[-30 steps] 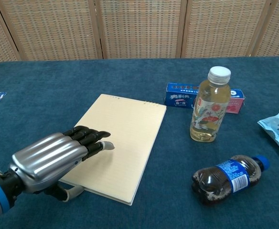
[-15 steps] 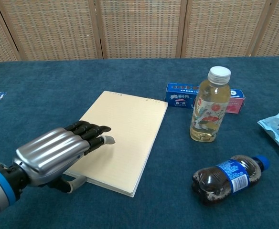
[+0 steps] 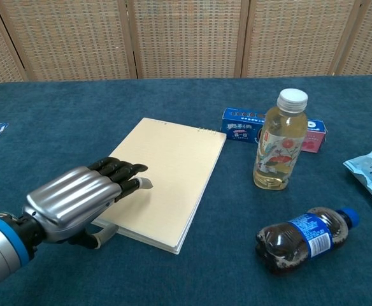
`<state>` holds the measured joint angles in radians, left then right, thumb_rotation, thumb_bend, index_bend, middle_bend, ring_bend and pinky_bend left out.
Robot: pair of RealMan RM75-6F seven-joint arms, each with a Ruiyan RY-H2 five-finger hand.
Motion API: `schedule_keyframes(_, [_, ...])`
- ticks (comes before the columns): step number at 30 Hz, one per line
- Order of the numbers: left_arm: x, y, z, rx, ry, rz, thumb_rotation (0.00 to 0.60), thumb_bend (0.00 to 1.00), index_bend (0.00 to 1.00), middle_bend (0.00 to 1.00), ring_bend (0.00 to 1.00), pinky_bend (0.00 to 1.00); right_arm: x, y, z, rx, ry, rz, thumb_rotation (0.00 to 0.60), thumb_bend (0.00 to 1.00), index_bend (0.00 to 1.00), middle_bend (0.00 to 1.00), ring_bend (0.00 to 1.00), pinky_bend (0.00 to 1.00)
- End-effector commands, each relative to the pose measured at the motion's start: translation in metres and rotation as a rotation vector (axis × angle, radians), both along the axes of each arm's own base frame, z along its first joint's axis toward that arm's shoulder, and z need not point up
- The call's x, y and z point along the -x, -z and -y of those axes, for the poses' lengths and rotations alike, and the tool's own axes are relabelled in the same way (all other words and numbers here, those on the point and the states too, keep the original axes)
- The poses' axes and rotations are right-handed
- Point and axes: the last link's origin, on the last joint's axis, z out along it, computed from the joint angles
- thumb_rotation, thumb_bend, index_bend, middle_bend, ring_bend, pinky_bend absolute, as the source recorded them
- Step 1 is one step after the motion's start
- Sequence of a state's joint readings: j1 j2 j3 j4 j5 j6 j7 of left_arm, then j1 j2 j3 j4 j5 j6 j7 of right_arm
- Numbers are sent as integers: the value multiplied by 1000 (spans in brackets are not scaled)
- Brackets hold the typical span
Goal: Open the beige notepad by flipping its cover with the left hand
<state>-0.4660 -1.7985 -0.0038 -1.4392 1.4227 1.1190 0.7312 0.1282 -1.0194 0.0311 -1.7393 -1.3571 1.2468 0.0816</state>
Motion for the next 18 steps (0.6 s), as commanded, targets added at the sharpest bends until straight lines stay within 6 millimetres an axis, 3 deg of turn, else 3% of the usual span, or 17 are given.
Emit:
schedule_keyframes(1, [-1,0,-2,-5,0,1,600,508,127,0,0,0,0,0,0,0,0,1,600,260,0,0,0,0])
schedule_keyframes(18, [-4,5,-18,-22,-32,-34,600,560,130,0,0,0,0,0,0,1,0,6,600,260,0,0,0,0])
